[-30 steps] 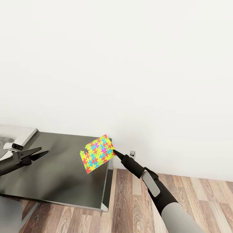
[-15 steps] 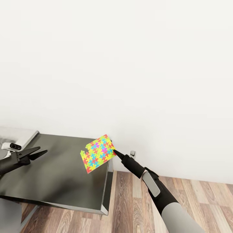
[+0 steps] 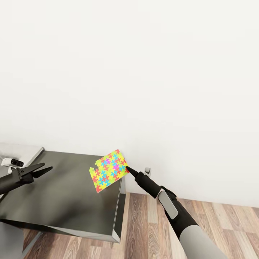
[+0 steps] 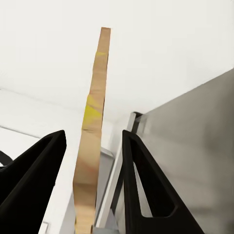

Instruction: Put all the toys in the child's room - the three board games (two on the bed and one on the table), the two jigsaw puzzles on the table, and the tennis ball on the table - inside the toy box on the table in the child's room.

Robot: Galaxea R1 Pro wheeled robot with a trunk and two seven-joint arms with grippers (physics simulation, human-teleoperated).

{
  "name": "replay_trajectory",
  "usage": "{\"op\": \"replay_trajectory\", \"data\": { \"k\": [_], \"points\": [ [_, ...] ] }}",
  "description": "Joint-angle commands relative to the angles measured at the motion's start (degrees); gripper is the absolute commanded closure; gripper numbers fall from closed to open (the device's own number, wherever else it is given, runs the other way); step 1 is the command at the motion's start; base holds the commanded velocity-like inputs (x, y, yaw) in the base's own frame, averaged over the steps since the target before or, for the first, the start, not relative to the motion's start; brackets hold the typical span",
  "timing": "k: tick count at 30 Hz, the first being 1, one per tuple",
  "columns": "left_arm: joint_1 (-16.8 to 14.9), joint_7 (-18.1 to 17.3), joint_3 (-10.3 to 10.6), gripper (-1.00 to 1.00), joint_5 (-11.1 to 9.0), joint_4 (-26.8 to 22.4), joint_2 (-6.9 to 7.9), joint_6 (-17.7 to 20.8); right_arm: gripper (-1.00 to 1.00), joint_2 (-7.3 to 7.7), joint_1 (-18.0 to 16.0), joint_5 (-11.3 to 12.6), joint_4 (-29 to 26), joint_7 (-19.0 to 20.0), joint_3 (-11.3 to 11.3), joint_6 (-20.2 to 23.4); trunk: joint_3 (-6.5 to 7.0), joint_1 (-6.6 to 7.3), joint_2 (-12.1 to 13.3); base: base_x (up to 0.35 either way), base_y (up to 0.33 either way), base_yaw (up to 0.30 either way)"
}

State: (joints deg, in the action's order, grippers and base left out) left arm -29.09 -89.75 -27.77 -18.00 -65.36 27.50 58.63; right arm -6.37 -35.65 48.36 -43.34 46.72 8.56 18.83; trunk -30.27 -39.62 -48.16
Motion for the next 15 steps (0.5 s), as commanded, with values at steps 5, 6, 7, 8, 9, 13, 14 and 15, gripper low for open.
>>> {"op": "replay_trajectory", "data": {
  "k": [5, 6, 7, 8, 9, 13, 14, 15],
  "points": [
    [0.0, -0.2, 0.1, -1.0, 0.1, 0.0, 0.01, 0.6, 1.0, 0.04, 0.0, 0.6, 0.0, 0.0, 0.0, 0.5, 0.42, -0.01, 0.0, 0.0, 0.0, 0.0],
    [0.0, -0.2, 0.1, -1.0, 0.1, 0.0, 0.01, 0.6, 1.0, 0.04, 0.0, 0.6, 0.0, 0.0, 0.0, 0.5, 0.52, -0.01, 0.0, 0.0, 0.0, 0.0],
    [0.0, -0.2, 0.1, -1.0, 0.1, 0.0, 0.01, 0.6, 1.0, 0.04, 0.0, 0.6, 0.0, 0.0, 0.0, 0.5, 0.61, -0.01, 0.0, 0.0, 0.0, 0.0],
    [0.0, -0.2, 0.1, -1.0, 0.1, 0.0, 0.01, 0.6, 1.0, 0.04, 0.0, 0.6, 0.0, 0.0, 0.0, 0.5, 0.71, -0.01, 0.0, 0.0, 0.0, 0.0],
    [0.0, -0.2, 0.1, -1.0, 0.1, 0.0, 0.01, 0.6, 1.0, 0.04, 0.0, 0.6, 0.0, 0.0, 0.0, 0.5, 0.8, -0.01, 0.0, 0.0, 0.0, 0.0],
    [0.0, -0.2, 0.1, -1.0, 0.1, 0.0, 0.01, 0.6, 1.0, 0.04, 0.0, 0.6, 0.0, 0.0, 0.0, 0.5, 1.18, -0.01, 0.0, 0.0, 0.0, 0.0],
    [0.0, -0.2, 0.1, -1.0, 0.1, 0.0, 0.01, 0.6, 1.0, 0.04, 0.0, 0.6, 0.0, -0.1, 0.0, 0.5, 1.27, -0.01, 0.0, 0.0, 0.0, 0.0],
    [0.0, -0.2, 0.1, -1.0, 0.1, 0.0, 0.01, 0.6, 1.0, 0.04, 0.0, 0.6, 0.0, -0.1, -0.1, 0.5, 1.37, -0.01, 0.0, 0.0, 0.0, 0.0]
  ]
}}
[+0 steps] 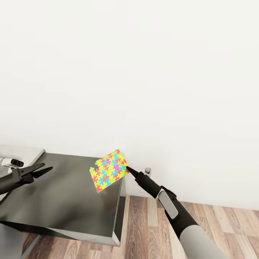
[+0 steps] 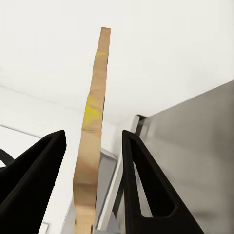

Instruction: Put all the toys in the child's room - the three board games (two on the bed and one on the table), the two jigsaw puzzles on the table, and the tennis ball on the table - inside the toy box on the table in the child's room.

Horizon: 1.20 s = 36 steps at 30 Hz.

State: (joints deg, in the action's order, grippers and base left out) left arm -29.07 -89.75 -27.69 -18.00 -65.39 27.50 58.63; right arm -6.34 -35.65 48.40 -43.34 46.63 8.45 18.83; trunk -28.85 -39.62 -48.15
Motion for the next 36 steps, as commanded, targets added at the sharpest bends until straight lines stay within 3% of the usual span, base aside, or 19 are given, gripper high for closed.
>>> {"op": "replay_trajectory", "data": {
  "k": [1, 8, 16, 36],
  "points": [
    [0.0, -0.2, 0.0, -1.0, 0.1, 0.0, 0.01, 0.6, 1.0, 0.01, 0.0, 0.6, 0.0, 0.0, 0.0, 0.5, 0.04, -0.01, 0.0, 0.0, 0.0, 0.0],
    [0.0, -0.2, -0.2, -1.0, 0.1, 0.0, 0.08, 0.6, 1.0, -0.03, 0.0, 0.7, 0.0, -0.1, 0.0, 0.5, 0.7, -0.01, 0.0, 0.0, 0.0, 0.0],
    [0.1, -0.2, -3.1, -1.0, 0.1, 0.0, 0.27, 0.6, 1.0, -0.01, 0.0, 0.7, 0.0, -0.1, 0.0, 0.5, 1.46, -0.01, 0.0, 0.0, 0.0, 0.0],
    [0.1, -0.2, -3.3, -1.0, 0.0, 0.0, 0.27, 0.6, 1.0, -0.01, 0.0, 0.7, 0.0, 0.0, 0.0, 0.5, 3.35, -0.01, 0.0, 0.0, 0.0, 0.0]
  ]
}}
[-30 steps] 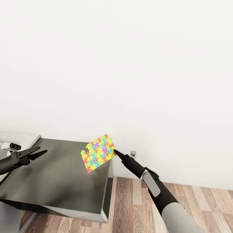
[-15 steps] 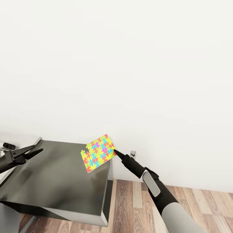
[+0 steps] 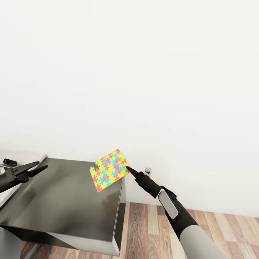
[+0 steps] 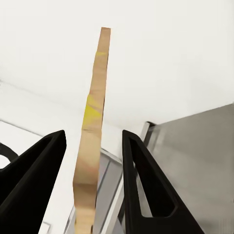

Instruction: Put all the toys in the child's room - the three board games (two on the bed and one on the table), the two jigsaw puzzles on the table, and the tennis ball on the table - inside the toy box on the table in the child's room.

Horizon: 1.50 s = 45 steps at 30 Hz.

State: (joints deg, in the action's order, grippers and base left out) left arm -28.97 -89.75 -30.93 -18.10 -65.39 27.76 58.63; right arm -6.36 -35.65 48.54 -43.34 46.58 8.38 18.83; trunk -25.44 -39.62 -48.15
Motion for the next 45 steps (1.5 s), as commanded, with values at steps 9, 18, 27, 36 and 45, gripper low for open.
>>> {"op": "replay_trajectory", "data": {
  "k": [9, 18, 27, 36, 45],
  "points": [
    [0.1, -0.3, -0.1, -1.0, 0.0, 0.0, 0.01, 0.5, 1.0, -0.03, 0.0, 0.6, 0.0, 0.0, 0.1, 0.5, 0.79, -0.01, 0.0, 0.0, 0.0, 0.0],
    [0.1, -0.3, -0.1, -1.0, 0.0, 0.0, 0.01, 0.5, 1.0, -0.11, 0.0, 0.6, 0.0, 0.0, 0.1, 0.5, 1.65, -0.01, 0.0, 0.0, 0.0, 0.0],
    [0.1, -0.3, -0.1, -1.0, 0.0, -0.1, 0.01, 0.5, 1.0, -0.09, 0.0, 0.6, 0.0, 0.0, 0.1, 0.5, 2.5, -0.01, 0.0, -0.032, 0.0, 0.0],
    [0.1, -0.3, -0.1, -1.0, 0.0, -1.3, -0.07, 0.5, 1.0, -0.12, 0.0, 0.6, 0.0, 0.0, 0.1, 0.5, 3.35, -0.01, 0.0, -0.02, 0.0, 0.0],
    [0.1, -0.3, -0.1, -1.0, 0.0, -1.7, -0.08, 0.5, 1.0, -0.14, 0.0, 0.6, 0.0, 0.0, 0.1, 0.4, 4.2, -0.01, 0.0, -0.065, 0.0, 0.0]
  ]
}}
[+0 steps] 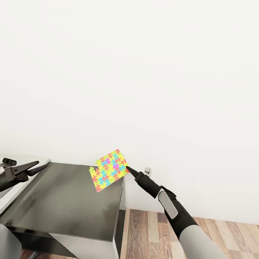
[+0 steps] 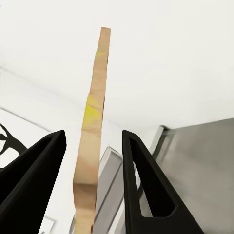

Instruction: Put all the toys in the child's room - the three board games (two on the bed and one on the table), the two jigsaw puzzles on the table, and the tennis ball on the table - inside the toy box on the table in the child's room.

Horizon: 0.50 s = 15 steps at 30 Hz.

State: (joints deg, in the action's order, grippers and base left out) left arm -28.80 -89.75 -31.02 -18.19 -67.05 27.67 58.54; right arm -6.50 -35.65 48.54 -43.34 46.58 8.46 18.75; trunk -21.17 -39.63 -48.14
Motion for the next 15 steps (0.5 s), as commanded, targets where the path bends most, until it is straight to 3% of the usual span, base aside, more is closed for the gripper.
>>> {"op": "replay_trajectory", "data": {
  "k": [1, 15],
  "points": [
    [0.0, -0.3, 0.0, -1.0, 0.1, 0.0, 0.01, 0.6, 1.0, 0.01, 0.0, 0.6, 0.0, 0.0, 0.1, 0.5, 0.03, 0.0, -0.1, -0.062, 0.0, 0.0],
    [0.0, -0.3, 0.0, -1.0, 0.1, -0.1, 0.01, 0.6, 1.0, 0.0, 0.0, 0.6, 0.0, 0.1, 0.1, 0.5, 1.35, 0.0, -0.1, -0.061, 0.0, 0.0]
  ]
}}
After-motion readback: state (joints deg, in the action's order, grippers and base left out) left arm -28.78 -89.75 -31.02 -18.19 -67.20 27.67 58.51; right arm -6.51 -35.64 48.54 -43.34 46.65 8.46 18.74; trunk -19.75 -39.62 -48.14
